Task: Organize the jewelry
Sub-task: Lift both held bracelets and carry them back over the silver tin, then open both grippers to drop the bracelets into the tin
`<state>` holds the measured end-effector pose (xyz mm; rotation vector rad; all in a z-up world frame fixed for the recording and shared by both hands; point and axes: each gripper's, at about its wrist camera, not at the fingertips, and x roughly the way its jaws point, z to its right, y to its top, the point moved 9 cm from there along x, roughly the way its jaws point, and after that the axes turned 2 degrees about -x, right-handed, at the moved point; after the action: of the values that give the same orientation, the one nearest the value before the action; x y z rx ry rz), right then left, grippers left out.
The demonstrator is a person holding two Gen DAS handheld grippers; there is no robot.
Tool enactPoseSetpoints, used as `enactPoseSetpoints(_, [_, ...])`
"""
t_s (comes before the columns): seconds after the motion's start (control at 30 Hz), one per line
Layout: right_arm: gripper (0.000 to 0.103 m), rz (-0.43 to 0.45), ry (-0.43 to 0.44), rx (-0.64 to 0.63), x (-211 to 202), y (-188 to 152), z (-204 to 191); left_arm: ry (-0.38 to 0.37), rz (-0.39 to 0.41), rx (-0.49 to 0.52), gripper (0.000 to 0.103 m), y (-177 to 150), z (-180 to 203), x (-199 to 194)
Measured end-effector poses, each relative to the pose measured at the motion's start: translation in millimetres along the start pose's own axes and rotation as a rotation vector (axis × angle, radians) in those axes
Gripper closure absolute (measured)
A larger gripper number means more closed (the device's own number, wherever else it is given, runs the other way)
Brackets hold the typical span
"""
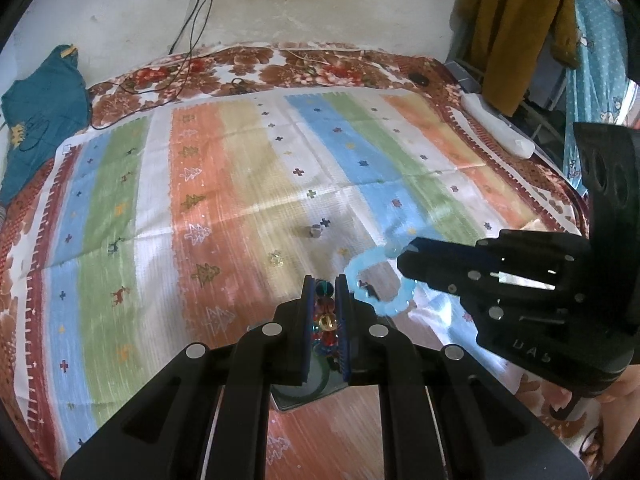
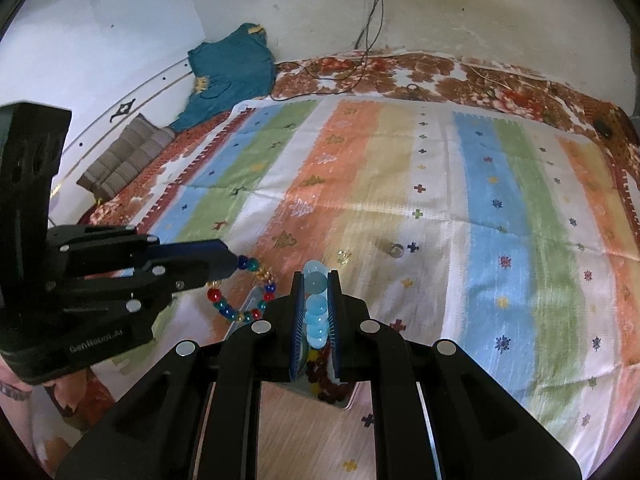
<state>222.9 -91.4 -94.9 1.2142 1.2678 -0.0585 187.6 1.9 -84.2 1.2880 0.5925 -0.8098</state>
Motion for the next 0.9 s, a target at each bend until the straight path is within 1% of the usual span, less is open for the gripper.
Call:
enactPoseSetpoints(0.37, [0.091,-0.012,0.034,-0.015,-4.6,-10.7,-11.5,-0.007,0.020,-0.006,0.093,-8.7,3.7,-13.4])
enactPoseSetpoints(0.4, [0.091,-0.023,0.042,-0.017,-3.4,-12.1,-12.5,0.002,0.022,-0.011,0.089,-8.5,2.3,-13.6])
enactPoseSetpoints(0.43, [0.091,-0.030,0.047,-0.016,-2.5,-13.2,-12.9,0.010,0.020,-0.019,0.078,-9.1,0.1,-13.7])
enactPoseSetpoints(0.47, [0.091,-0.032,0.048,-0.015,-2.4,-14.0,-12.5,0.013,0.021,-0.034,0.074,-9.2,-2.2,-14.3])
enactPoseSetpoints(0.53, [0.090,-0.029,0.034,-0.011,-3.9,-14.0,-8.7,0.014,0.024,-0.045,0.074,-7.9,-5.4,-16.0])
enactPoseSetpoints(0.57, [0.086,-0.030,0.028,-0.012,-4.1,-14.3,-7.7,0.015,0.024,-0.054,0.074,-7.4,-7.4,-16.3])
enactPoseSetpoints(0.6, [0.081,-0.034,0.021,-0.011,-3.5,-14.7,-4.9,0.014,0.023,-0.059,0.073,-7.0,-9.1,-16.5])
enactPoseSetpoints(0.63, [0.064,-0.043,0.014,-0.004,-2.0,-15.7,-1.1,0.015,0.021,-0.061,0.072,-7.1,-10.3,-16.1])
enactPoseSetpoints(0.67, [0.057,-0.044,0.005,0.004,-1.1,-16.0,2.6,0.019,0.018,-0.061,0.072,-7.4,-11.1,-15.5])
enactPoseSetpoints(0.9, [0.057,-0.076,-0.003,0.001,5.1,-16.0,14.3,0.033,0.004,-0.042,0.064,-7.5,-14.6,-10.0])
